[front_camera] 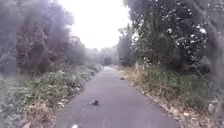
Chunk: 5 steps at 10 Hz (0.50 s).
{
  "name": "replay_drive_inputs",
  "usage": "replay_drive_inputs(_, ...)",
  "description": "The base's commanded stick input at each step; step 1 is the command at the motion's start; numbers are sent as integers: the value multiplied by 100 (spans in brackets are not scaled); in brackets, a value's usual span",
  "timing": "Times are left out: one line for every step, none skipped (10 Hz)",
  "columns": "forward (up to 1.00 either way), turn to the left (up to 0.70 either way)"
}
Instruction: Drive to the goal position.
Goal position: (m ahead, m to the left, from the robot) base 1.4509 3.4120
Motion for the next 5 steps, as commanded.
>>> replay_drive_inputs(60, 15)
replay_drive_inputs(60, 15)
replay_drive_inputs(60, 15)
replay_drive_inputs(60, 14)
replay_drive_inputs(60, 13)
